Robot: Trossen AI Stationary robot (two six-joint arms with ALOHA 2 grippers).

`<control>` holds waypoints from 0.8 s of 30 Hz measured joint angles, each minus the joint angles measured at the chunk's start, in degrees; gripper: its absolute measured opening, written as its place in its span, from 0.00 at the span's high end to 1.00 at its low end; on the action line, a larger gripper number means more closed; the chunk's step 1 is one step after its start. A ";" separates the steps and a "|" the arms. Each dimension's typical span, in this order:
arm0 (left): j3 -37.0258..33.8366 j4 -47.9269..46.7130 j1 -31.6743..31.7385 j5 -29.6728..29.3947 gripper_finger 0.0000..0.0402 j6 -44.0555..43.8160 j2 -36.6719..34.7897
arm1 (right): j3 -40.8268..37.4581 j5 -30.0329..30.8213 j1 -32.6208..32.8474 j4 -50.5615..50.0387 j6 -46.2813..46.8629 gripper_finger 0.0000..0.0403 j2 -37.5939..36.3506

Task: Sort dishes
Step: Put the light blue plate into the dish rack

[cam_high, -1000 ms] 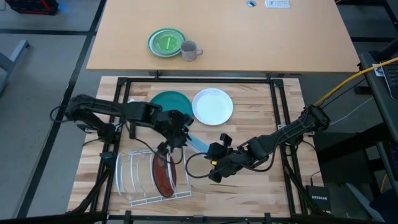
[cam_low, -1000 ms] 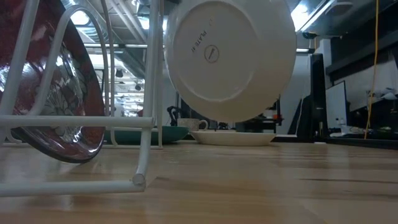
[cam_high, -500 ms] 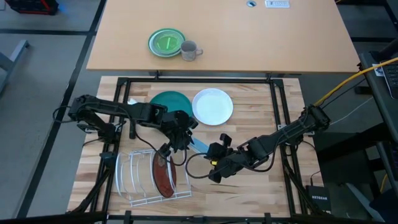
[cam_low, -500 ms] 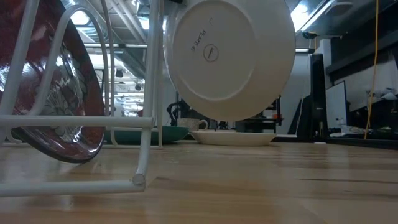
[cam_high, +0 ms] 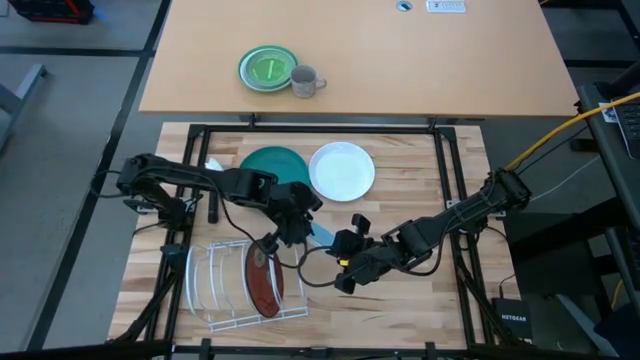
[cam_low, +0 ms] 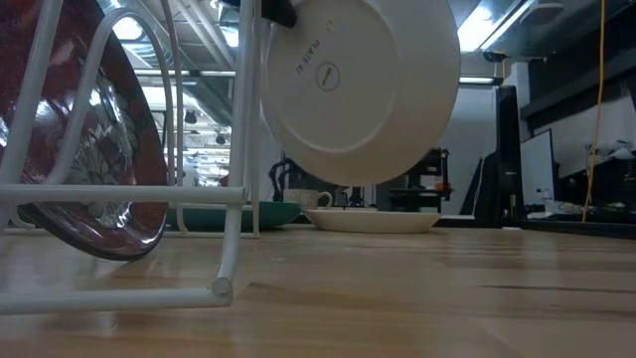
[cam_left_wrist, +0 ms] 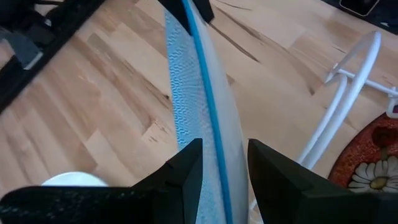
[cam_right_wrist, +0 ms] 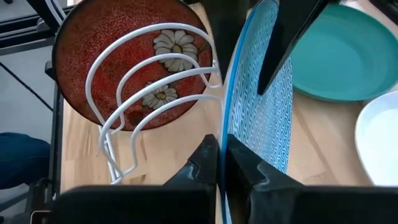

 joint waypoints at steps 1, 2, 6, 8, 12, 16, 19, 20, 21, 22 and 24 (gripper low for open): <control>0.00 0.05 0.00 0.13 0.71 0.20 0.42 | -0.01 0.25 0.00 0.02 -0.02 0.97 0.00; 0.00 -0.05 0.00 0.14 0.71 0.37 0.73 | 0.00 0.37 0.00 0.02 -0.11 0.97 -0.02; 0.00 0.38 0.00 0.27 0.71 0.47 2.27 | -0.02 0.10 0.00 -0.01 -0.20 0.97 -0.02; 0.00 0.35 0.00 0.27 0.72 1.41 2.42 | -0.01 0.08 0.00 -0.01 -0.21 0.97 -0.02; 0.00 0.68 0.00 0.21 0.81 2.87 2.20 | 0.00 0.12 0.02 0.27 -0.17 0.97 -0.02; 0.00 1.47 0.24 -0.41 0.94 2.04 1.98 | -0.01 0.40 0.02 0.33 0.99 0.96 -0.04; 0.00 1.35 0.23 -0.99 0.94 2.54 1.96 | 0.00 -1.06 -0.02 0.33 1.01 0.90 -0.05; 0.00 1.26 0.18 -1.03 0.94 2.90 1.96 | -0.01 -1.43 0.00 0.73 1.12 0.88 -0.05; 0.00 1.01 0.16 -1.20 0.94 3.24 1.96 | 0.02 -1.69 -0.02 1.10 1.15 0.86 -0.06; -0.06 0.60 0.11 -1.47 0.94 3.42 1.96 | 0.11 -2.18 -0.01 1.12 1.17 0.84 -0.17; -0.11 0.30 0.11 -1.70 0.94 3.59 1.90 | 0.15 -2.44 0.00 1.06 1.37 0.82 -0.26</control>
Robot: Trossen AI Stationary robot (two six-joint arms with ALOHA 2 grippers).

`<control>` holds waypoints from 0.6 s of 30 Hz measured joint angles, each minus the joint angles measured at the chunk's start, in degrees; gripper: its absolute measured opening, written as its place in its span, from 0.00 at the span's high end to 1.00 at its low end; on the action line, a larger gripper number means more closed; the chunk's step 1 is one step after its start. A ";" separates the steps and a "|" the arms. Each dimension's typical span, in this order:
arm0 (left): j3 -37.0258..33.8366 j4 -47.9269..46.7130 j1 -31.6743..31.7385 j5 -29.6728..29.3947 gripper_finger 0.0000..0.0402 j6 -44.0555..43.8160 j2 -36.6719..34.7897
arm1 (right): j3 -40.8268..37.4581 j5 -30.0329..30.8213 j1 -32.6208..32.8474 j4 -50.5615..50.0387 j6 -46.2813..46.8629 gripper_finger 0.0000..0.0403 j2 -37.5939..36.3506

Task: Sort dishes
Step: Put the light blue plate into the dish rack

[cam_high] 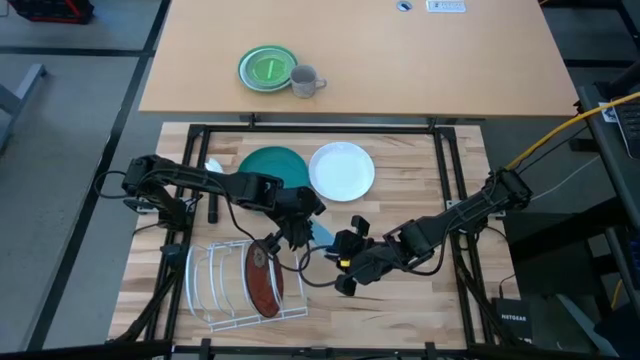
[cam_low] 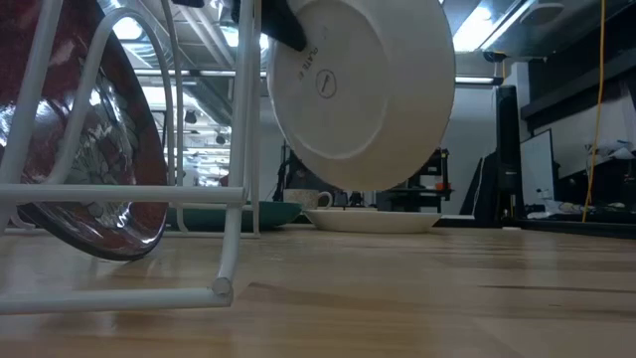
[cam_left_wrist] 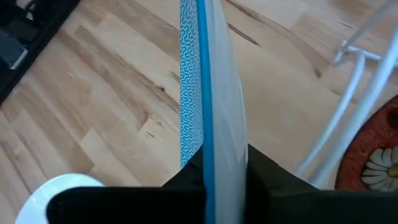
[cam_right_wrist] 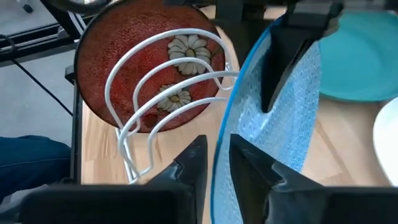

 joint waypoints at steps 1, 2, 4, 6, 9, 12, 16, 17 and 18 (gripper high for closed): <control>0.00 0.18 0.00 -0.04 0.94 0.00 -0.30 | 0.00 -0.02 0.00 -0.07 0.02 0.81 -0.10; 0.11 -0.17 0.00 -0.18 0.94 0.06 -0.72 | -0.01 -0.01 0.00 -0.35 -0.14 0.81 -0.27; 0.28 -1.57 0.02 -0.39 0.94 0.33 -1.56 | 0.13 0.18 0.02 -0.77 -1.40 0.81 -0.94; 0.28 -2.57 0.02 -1.10 0.94 0.20 -2.32 | 1.38 1.34 0.39 -2.51 -3.14 0.81 -1.57; 0.28 -4.32 -0.37 -3.27 0.94 0.44 -4.72 | 4.53 3.84 0.42 -6.44 -6.97 0.80 -2.19; 0.39 -4.87 -0.67 -5.86 0.94 1.36 -8.24 | 8.48 6.45 0.44 -11.53 -9.97 0.80 -2.39; 0.39 -4.82 -1.47 -7.79 0.94 2.60 -13.51 | 13.63 11.17 0.44 -17.91 -13.33 0.80 -2.45; 0.39 -4.71 -1.69 -8.02 0.94 2.60 -15.02 | 14.55 12.11 0.40 -19.43 -13.96 0.80 -2.48; 0.40 -4.75 -1.96 -7.99 0.94 2.52 -16.42 | 15.51 12.96 0.39 -20.81 -14.57 0.80 -2.47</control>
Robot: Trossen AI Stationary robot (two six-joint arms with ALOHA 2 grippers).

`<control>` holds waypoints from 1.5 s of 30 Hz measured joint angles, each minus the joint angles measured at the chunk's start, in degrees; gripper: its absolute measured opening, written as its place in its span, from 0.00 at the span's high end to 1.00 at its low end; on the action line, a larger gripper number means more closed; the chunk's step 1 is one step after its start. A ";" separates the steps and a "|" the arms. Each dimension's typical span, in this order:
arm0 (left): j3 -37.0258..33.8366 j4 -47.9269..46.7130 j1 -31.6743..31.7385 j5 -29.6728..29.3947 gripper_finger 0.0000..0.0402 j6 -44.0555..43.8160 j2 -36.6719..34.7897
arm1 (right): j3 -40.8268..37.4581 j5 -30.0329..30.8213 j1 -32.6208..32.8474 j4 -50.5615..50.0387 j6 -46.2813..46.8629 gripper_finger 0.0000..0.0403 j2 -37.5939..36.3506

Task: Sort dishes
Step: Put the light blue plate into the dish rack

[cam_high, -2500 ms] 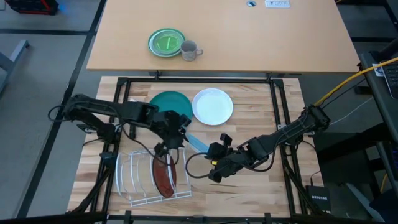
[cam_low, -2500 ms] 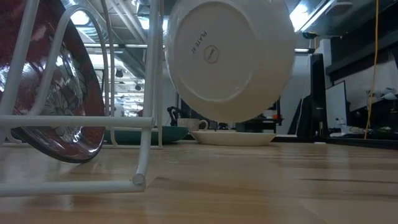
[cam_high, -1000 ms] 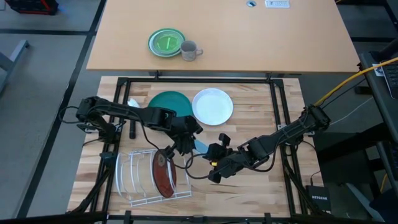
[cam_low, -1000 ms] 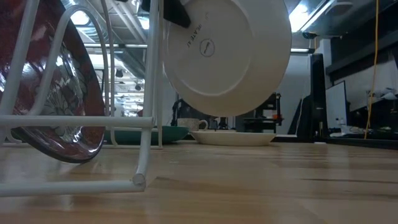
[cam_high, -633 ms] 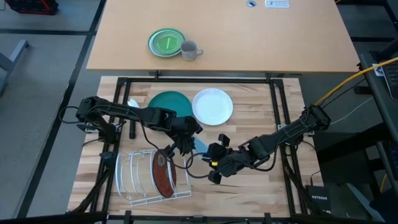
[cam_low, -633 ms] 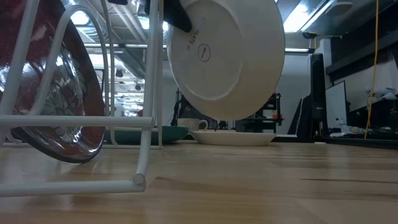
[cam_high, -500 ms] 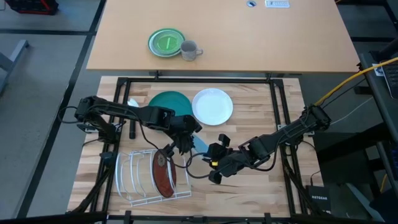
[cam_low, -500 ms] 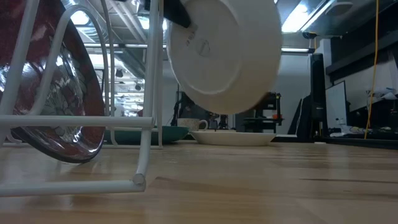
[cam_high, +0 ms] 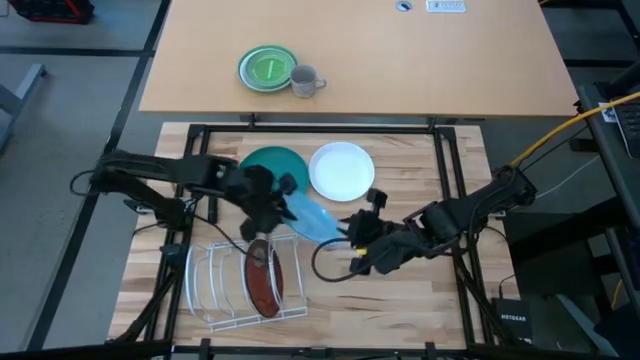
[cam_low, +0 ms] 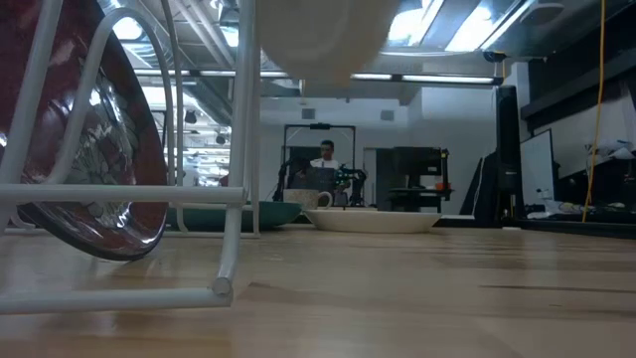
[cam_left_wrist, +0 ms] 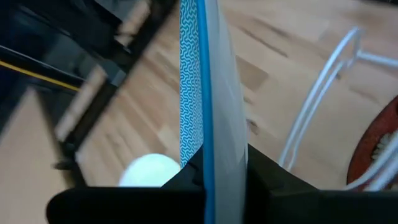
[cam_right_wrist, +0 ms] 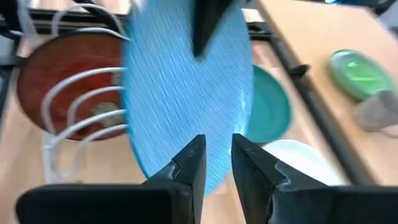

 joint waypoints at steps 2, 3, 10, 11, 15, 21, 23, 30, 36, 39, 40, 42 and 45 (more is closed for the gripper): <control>0.02 -0.32 -0.75 -0.07 0.94 -0.44 -3.12 | 1.43 1.45 0.00 -2.72 -0.18 0.80 -0.01; 0.08 -0.75 -1.22 0.04 0.94 -0.46 -4.39 | 2.04 2.03 0.00 -3.99 -0.20 0.80 0.00; 0.11 -2.11 -7.17 2.17 0.94 -1.18 -12.98 | 5.15 5.61 0.00 -10.13 -0.19 0.80 0.00; 0.11 -2.52 -8.03 3.76 0.94 -1.80 -13.81 | 5.19 6.29 0.00 -10.30 -0.18 0.80 0.00; 0.11 -4.31 -10.87 12.40 0.94 -3.26 -15.25 | 5.24 7.48 -0.02 -10.25 -0.14 0.80 0.00; 0.11 -7.51 -12.88 18.88 0.94 -1.58 -13.96 | 5.24 7.67 -0.02 -9.98 1.41 0.80 0.00; 0.11 -8.05 -12.88 19.42 0.94 0.12 -12.66 | 5.24 7.66 -0.02 -9.94 1.75 0.80 0.04; 0.11 -9.18 -12.06 19.82 0.94 6.06 -7.14 | 5.26 7.59 -0.02 -9.52 1.90 0.80 1.15; 0.11 -10.99 -10.48 19.80 0.94 8.84 -3.38 | 5.24 7.09 -0.02 -8.13 1.92 0.80 2.21; 0.11 -11.36 -9.41 19.83 0.94 9.17 -1.97 | 5.24 7.21 -0.02 -7.66 1.92 0.80 2.81; 0.11 -11.38 -8.96 19.85 0.94 9.68 -1.71 | 5.24 7.15 -0.02 -7.64 1.92 0.80 3.07; 0.11 -12.12 -8.08 19.84 0.94 10.89 -1.13 | 5.24 7.20 -0.07 -7.05 1.92 0.80 3.51; 0.11 -12.97 -6.69 19.93 0.94 11.54 -0.29 | 5.24 7.17 -0.17 -6.76 1.90 0.80 4.34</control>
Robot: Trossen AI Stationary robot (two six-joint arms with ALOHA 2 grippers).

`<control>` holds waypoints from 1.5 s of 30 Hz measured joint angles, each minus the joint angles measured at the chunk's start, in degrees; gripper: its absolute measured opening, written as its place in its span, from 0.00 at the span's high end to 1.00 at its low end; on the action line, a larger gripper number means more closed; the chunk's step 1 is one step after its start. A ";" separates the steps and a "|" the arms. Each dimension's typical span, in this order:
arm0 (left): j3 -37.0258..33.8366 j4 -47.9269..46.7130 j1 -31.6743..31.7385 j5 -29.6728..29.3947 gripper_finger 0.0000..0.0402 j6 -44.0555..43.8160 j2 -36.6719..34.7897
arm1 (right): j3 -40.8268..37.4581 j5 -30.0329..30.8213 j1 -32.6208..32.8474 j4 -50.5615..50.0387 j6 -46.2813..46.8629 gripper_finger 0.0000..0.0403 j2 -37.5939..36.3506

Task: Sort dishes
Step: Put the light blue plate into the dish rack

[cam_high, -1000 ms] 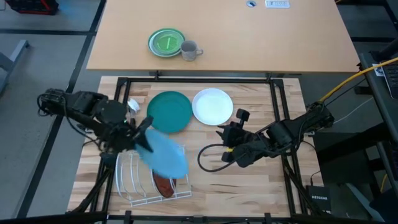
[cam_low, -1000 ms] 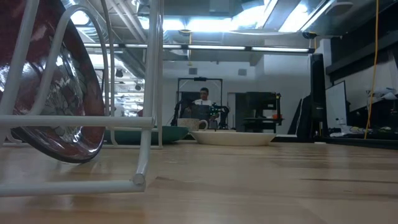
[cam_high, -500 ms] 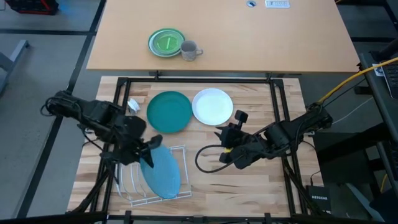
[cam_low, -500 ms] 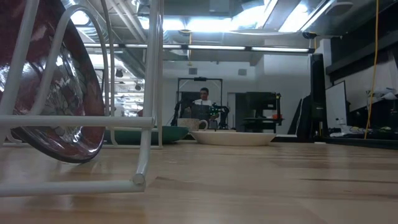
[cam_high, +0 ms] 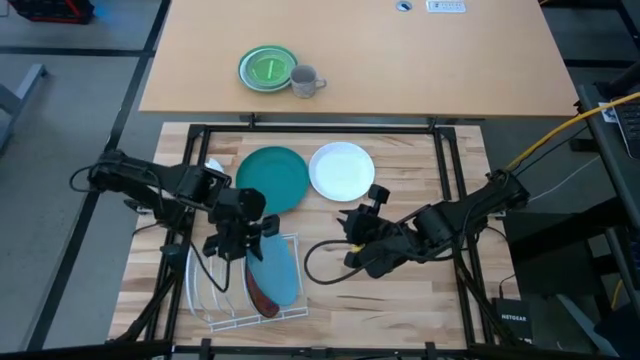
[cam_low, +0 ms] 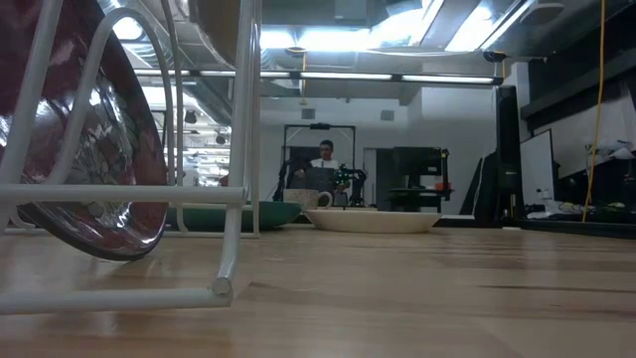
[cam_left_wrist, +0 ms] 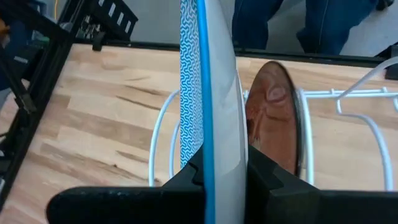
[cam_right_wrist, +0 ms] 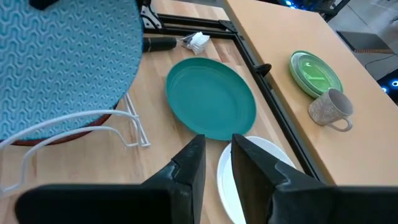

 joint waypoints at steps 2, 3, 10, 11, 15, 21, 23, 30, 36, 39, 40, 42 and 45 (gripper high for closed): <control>0.00 -0.05 0.96 1.53 0.94 0.31 0.16 | 0.00 -0.16 0.01 0.23 0.02 0.80 0.87; 0.00 -0.33 1.51 2.84 0.94 0.61 0.22 | 0.00 -0.21 -0.20 0.53 0.01 0.80 1.21; 0.00 -1.10 4.14 7.72 0.94 2.15 1.01 | -0.02 -1.13 -1.01 6.09 0.02 0.80 6.11; 0.00 -1.12 4.27 7.70 0.94 2.34 1.19 | -0.02 -1.68 -1.14 6.60 0.02 0.80 7.00; 0.00 -1.19 4.65 7.72 0.94 3.27 1.99 | -0.04 -4.20 -1.87 7.48 1.77 0.80 10.59; -0.02 -1.63 4.85 9.28 0.94 5.01 3.31 | -0.07 -6.32 -1.71 7.26 8.16 0.80 15.32; -0.02 -1.80 4.87 9.21 0.94 5.61 3.90 | -0.07 -7.22 -1.70 7.50 10.07 0.80 16.37; -0.02 -2.43 5.32 9.16 0.94 7.09 6.98 | -0.07 -12.32 -1.70 13.37 11.78 0.80 19.86; -0.02 -2.37 6.22 9.32 0.94 7.82 10.00 | -0.07 -14.16 -1.70 16.97 11.63 0.80 22.22; -0.02 -2.46 6.65 9.32 0.94 8.64 11.55 | -0.07 -14.47 -1.70 18.53 11.64 0.80 23.17; -0.02 -2.46 6.79 9.32 0.94 9.38 12.11 | -0.07 -14.55 -1.72 19.03 11.63 0.80 23.48; -0.02 -2.41 6.84 9.68 0.94 10.29 13.02 | -0.07 -14.60 -1.70 19.43 11.63 0.80 23.66; 0.07 -2.28 6.86 10.41 0.94 11.52 14.08 | -0.07 -14.58 -1.70 19.35 11.60 0.80 23.66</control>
